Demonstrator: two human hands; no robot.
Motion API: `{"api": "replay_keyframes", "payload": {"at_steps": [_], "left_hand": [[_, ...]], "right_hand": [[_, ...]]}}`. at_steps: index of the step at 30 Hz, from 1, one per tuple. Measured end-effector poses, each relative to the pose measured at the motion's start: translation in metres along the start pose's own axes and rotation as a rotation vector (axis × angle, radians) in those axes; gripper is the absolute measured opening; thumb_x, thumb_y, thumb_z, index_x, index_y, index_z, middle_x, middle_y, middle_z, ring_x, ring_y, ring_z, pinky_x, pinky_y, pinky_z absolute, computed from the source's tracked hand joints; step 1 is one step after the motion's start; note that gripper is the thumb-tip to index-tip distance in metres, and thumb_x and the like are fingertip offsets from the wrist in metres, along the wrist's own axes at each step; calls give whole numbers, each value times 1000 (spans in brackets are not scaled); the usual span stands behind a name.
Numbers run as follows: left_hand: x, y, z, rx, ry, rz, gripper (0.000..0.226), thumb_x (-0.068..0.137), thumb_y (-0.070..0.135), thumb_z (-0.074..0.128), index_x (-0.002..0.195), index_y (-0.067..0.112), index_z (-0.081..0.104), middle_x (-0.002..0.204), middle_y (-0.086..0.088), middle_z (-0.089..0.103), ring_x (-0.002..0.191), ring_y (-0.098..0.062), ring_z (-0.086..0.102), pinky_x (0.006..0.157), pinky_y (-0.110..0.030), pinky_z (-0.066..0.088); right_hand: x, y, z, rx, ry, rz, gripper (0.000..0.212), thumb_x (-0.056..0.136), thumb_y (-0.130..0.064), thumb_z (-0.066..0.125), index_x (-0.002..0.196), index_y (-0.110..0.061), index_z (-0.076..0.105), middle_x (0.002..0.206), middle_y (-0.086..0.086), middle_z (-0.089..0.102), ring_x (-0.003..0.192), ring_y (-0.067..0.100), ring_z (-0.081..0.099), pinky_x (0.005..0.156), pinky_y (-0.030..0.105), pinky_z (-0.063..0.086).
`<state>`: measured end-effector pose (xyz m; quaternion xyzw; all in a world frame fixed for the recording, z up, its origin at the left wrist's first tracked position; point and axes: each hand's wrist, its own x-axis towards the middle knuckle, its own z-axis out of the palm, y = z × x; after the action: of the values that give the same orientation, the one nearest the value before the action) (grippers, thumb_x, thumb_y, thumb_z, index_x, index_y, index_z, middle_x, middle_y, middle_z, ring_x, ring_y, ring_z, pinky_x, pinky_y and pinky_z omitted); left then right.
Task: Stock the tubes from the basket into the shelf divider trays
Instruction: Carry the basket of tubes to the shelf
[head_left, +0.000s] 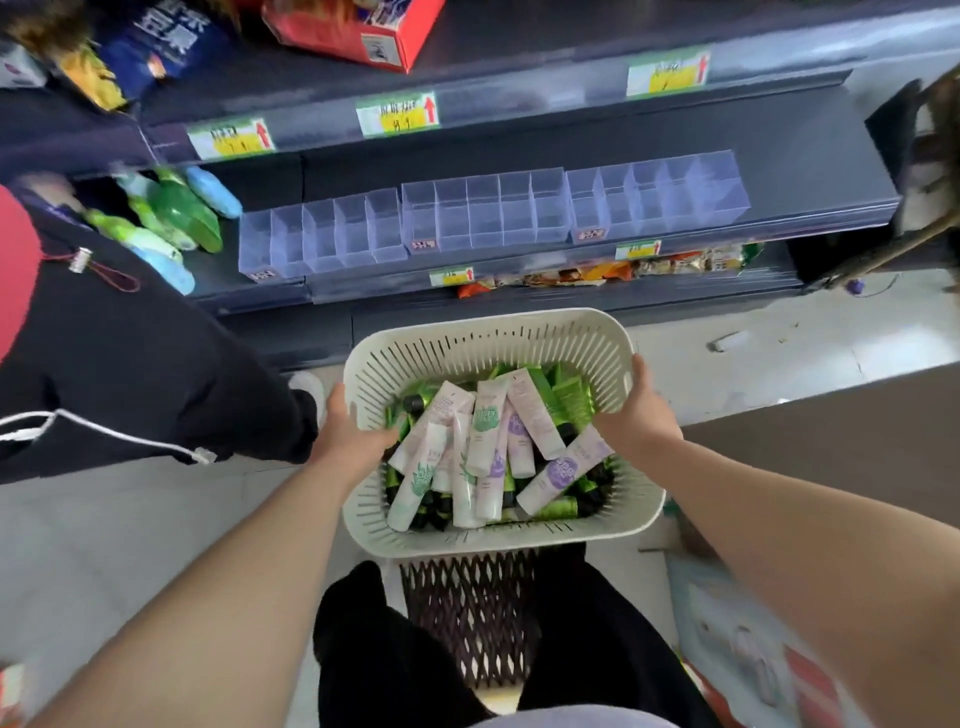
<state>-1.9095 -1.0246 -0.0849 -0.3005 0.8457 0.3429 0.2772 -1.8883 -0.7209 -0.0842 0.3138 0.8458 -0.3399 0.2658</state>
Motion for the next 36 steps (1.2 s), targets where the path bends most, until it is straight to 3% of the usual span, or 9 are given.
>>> {"api": "replay_keyframes", "payload": {"at_steps": [4, 8, 13, 16, 18, 21, 27, 33, 36], "left_hand": [[37, 11, 6, -35, -41, -20, 96, 80, 17, 72, 150, 38, 10, 133, -1, 54, 105, -27, 57, 86, -45, 53], [78, 10, -5, 41, -142, 19, 97, 78, 13, 73, 148, 41, 12, 124, -2, 57, 97, -28, 60, 81, -44, 55], [130, 7, -9, 105, -164, 14, 99, 80, 14, 71, 150, 41, 8, 117, 2, 52, 94, -25, 56, 81, -39, 54], [159, 8, 3, 96, -124, -29, 100, 79, 14, 72, 149, 42, 6, 127, 0, 53, 98, -28, 58, 85, -41, 54], [177, 7, 18, 80, -108, -49, 100, 78, 14, 72, 149, 42, 7, 123, 2, 54, 98, -27, 58, 88, -44, 53], [201, 6, 46, 65, -82, -49, 97, 80, 15, 72, 150, 40, 9, 113, 5, 51, 95, -25, 55, 89, -41, 52], [257, 2, 99, 42, 23, -31, 89, 85, 19, 68, 152, 35, 12, 128, -1, 57, 91, -23, 53, 80, -35, 49], [304, -13, 141, 19, 157, 77, 84, 87, 17, 65, 152, 34, 16, 132, -3, 58, 94, -23, 55, 79, -33, 47], [323, -14, 157, 64, 214, 135, 78, 85, 20, 65, 149, 32, 21, 131, -3, 59, 99, -28, 59, 77, -35, 48]], "right_hand": [[27, -14, 4, 23, 30, 18, 84, 86, -22, 57, 149, -35, 4, 109, 10, 48, 72, 23, 54, 61, 31, 44], [39, -25, 28, 55, 119, 76, 86, 85, -11, 57, 151, -33, 6, 101, 5, 49, 60, 11, 48, 46, 24, 39], [71, -41, 63, 113, 144, 133, 87, 83, -4, 58, 150, -35, 11, 98, 1, 45, 63, 13, 53, 50, 27, 49], [104, -42, 81, 134, 101, 120, 89, 83, -4, 60, 150, -36, 10, 101, 0, 45, 73, 19, 60, 64, 37, 57], [127, -35, 94, 145, 82, 120, 89, 84, -7, 60, 150, -37, 9, 103, -1, 49, 78, 21, 62, 68, 39, 58], [160, -22, 114, 136, 85, 104, 86, 87, -15, 61, 151, -36, 7, 102, 1, 52, 75, 18, 60, 59, 33, 54], [240, -5, 142, 90, 122, 44, 85, 86, -6, 56, 151, -34, 10, 97, 7, 56, 60, 8, 49, 35, 12, 32], [301, 14, 162, 63, 176, -62, 85, 85, -7, 57, 151, -33, 10, 98, 13, 61, 59, 9, 49, 31, 11, 29], [325, 20, 172, 66, 226, -122, 87, 84, -6, 55, 152, -32, 8, 102, 11, 56, 63, 9, 49, 36, 14, 32]]}}
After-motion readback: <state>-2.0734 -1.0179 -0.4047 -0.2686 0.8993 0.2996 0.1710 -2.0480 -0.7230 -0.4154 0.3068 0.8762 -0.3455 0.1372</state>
